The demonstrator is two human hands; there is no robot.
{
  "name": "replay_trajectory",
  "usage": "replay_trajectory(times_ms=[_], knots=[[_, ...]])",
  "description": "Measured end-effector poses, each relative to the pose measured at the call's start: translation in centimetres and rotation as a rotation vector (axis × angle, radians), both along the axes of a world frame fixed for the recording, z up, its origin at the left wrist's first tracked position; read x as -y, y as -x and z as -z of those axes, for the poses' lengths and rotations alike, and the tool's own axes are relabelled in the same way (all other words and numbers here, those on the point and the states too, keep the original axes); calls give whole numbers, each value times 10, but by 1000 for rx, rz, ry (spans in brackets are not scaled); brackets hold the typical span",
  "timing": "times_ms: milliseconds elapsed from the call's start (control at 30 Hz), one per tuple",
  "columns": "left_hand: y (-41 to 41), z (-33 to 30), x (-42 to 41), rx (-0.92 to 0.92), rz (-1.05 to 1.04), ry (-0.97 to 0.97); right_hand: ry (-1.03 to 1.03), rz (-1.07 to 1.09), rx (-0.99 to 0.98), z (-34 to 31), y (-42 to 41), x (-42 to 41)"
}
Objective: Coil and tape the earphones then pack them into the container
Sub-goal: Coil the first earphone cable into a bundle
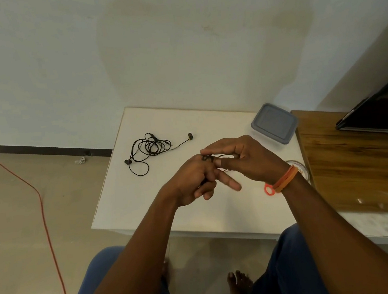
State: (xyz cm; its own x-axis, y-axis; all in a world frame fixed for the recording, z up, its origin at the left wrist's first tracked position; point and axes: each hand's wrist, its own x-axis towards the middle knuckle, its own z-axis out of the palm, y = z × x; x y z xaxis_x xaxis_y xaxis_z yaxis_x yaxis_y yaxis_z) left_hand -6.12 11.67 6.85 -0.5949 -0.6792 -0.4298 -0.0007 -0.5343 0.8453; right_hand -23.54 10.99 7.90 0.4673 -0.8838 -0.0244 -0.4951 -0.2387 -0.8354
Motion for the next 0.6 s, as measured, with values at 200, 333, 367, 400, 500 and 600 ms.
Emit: replay_trajectory(times_ms=[200,333,367,400,500,600], knots=[[-7,5,1,-52,145,-67,-31,2,29,-2,-3,0],[-8,7,1,-89,233,-72,-18,51,61,0,2,3],[-7,8,0,-98,244,-90,-16,64,63,1,2,2],[-6,9,0,-116,260,-125,-13,69,66,1,1,2],[-3,10,0,-188,303,-188,0,75,59,4,-2,0],[-1,11,0,-133,237,-159,6,86,43,5,-4,0]])
